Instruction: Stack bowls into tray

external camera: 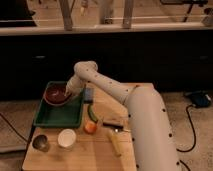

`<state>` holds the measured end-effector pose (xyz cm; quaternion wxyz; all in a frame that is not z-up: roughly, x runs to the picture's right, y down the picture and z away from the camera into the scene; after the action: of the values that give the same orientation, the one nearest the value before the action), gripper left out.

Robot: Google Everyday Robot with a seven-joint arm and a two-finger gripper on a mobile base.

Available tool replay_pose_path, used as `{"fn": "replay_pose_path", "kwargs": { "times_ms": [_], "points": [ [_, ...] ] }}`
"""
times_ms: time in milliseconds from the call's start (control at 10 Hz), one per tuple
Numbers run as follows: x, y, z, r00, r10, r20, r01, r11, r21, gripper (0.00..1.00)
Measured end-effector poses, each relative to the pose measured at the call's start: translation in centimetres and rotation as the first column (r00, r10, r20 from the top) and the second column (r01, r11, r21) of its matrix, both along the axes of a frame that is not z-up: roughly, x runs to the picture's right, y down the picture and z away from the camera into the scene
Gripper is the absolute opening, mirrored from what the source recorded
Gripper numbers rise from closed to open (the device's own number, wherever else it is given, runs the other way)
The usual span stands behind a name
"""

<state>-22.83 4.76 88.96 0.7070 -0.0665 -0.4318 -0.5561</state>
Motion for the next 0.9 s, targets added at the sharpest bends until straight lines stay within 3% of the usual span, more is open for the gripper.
{"fn": "replay_pose_path", "kwargs": {
  "times_ms": [600,900],
  "points": [
    [-0.1,0.32,-0.16,1.0,-0.022,-0.01,0.022,0.9997,-0.012,0.78],
    [-0.09,0.38,-0.19,1.0,-0.026,-0.003,0.026,0.9995,-0.02,0.8]
  ]
}}
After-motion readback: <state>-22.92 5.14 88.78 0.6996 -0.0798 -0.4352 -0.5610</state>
